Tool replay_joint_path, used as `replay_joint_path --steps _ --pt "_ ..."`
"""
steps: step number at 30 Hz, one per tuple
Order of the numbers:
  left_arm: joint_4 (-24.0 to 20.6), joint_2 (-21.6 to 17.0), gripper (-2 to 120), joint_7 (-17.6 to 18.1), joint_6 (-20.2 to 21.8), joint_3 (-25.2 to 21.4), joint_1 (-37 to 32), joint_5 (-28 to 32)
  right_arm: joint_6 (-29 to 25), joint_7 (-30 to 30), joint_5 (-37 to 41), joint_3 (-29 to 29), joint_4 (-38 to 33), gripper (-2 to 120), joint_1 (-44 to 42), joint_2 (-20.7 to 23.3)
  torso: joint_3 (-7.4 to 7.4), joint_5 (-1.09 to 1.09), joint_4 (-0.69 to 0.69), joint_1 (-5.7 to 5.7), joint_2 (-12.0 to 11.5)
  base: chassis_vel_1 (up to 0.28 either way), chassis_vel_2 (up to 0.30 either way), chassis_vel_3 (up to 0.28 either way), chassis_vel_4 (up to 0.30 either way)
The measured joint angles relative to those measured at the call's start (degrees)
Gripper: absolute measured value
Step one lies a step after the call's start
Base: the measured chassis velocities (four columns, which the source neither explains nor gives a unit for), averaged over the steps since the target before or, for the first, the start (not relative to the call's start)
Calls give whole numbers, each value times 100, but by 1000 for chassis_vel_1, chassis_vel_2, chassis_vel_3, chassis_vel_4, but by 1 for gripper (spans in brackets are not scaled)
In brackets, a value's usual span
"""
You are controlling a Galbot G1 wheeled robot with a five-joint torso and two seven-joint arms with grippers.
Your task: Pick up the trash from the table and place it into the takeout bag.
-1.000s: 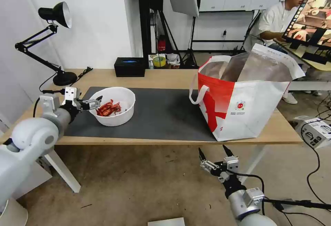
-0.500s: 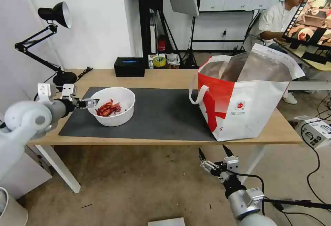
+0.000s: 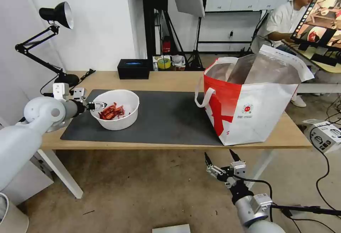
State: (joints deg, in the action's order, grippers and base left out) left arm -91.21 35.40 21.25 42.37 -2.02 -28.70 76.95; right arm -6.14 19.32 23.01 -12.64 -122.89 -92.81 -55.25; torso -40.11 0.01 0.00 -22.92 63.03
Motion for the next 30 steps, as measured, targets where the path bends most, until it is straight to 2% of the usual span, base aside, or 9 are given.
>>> replay_joint_path --steps 7,15,18,19,22,23,25,29,30 --pt "285 139 100 94 -2 262 223 68 0 0 0 0 0 100 0 0 0 -1 0 0 0 0 0 0 0" --pt "422 170 100 175 -10 324 310 105 0 0 0 0 0 100 0 0 0 0 0 0 0 0 0 0 0" --pt "461 169 90 177 -12 353 314 107 0 0 0 0 0 100 0 0 0 -1 0 0 0 0 0 0 0" --pt "461 169 90 177 -12 353 314 107 0 0 0 0 0 100 0 0 0 -1 0 0 0 0 0 0 0" --pt "467 129 74 177 -16 441 325 148 0 0 0 0 0 100 0 0 0 -1 0 1 0 0 0 0 0" --pt "467 129 74 177 -16 441 325 148 0 0 0 0 0 100 0 0 0 -1 0 1 0 0 0 0 0" --pt "467 105 64 176 -17 493 334 159 0 0 0 0 0 100 0 0 0 -1 1 0 0 0 0 0 0" --pt "469 66 50 172 -19 572 386 161 0 0 0 0 0 100 0 0 0 -1 0 1 0 0 0 0 0" --pt "469 66 50 172 -19 572 386 161 0 0 0 0 0 100 0 0 0 -1 0 1 0 0 0 0 0"
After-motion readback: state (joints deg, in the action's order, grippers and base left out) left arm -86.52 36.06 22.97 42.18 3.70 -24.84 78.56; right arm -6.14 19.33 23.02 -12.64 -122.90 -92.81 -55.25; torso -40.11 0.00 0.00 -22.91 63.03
